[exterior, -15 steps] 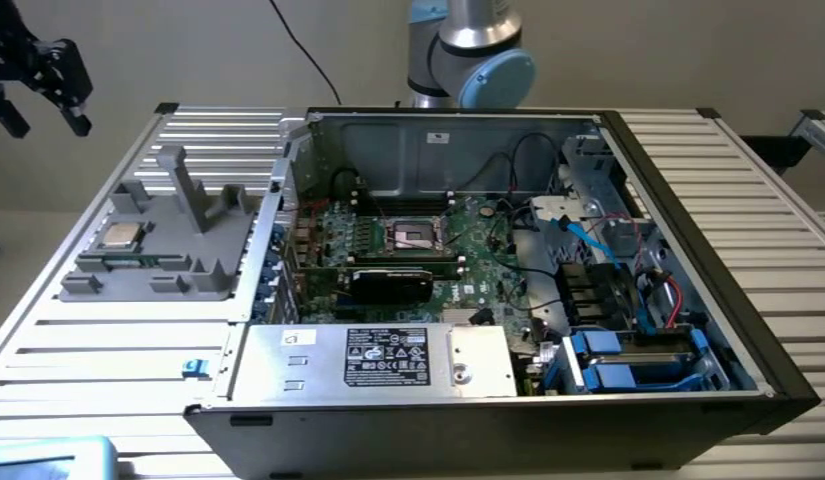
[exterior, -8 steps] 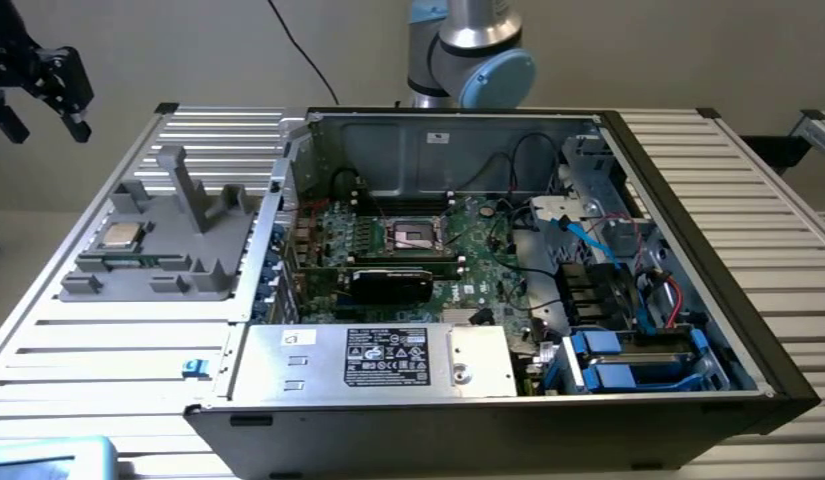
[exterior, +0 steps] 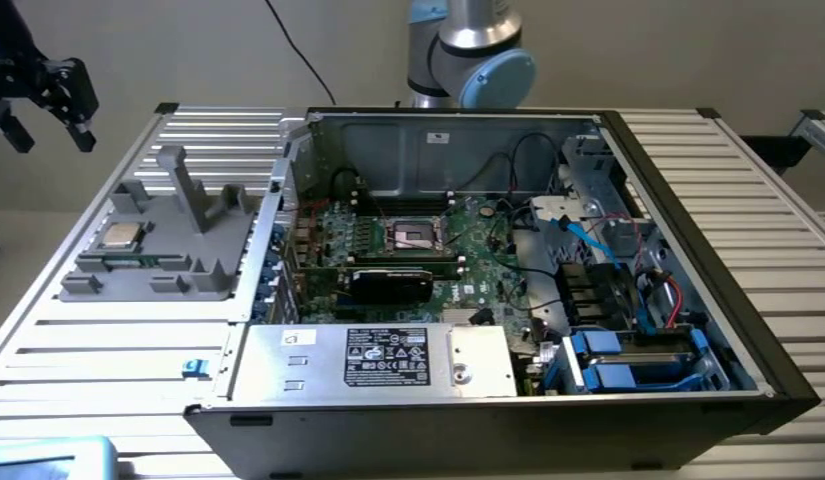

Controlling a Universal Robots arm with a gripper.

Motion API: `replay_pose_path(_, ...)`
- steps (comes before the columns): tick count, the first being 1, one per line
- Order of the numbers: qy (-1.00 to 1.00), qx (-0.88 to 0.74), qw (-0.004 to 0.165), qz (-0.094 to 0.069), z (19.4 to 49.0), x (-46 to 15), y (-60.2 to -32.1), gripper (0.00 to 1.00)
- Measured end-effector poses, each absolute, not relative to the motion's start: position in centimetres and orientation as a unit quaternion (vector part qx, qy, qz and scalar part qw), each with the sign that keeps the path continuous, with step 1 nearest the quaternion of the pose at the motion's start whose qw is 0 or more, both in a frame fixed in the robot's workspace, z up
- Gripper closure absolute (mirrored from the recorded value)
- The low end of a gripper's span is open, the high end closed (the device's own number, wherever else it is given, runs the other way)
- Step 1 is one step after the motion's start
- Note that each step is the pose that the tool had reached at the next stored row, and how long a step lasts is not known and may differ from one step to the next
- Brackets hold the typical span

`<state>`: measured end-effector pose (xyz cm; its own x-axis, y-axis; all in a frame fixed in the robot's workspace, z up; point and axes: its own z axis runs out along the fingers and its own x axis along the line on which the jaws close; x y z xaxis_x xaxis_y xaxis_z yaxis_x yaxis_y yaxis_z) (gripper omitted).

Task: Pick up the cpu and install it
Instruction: 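Pick up the cpu and move it towards the insertion slot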

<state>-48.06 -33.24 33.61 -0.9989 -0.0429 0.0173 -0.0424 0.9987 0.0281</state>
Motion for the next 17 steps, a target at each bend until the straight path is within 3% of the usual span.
replay_pose_path(17, -1.000, 0.021, 0.009, -0.014, 31.5, -47.7, -33.5, 0.29)
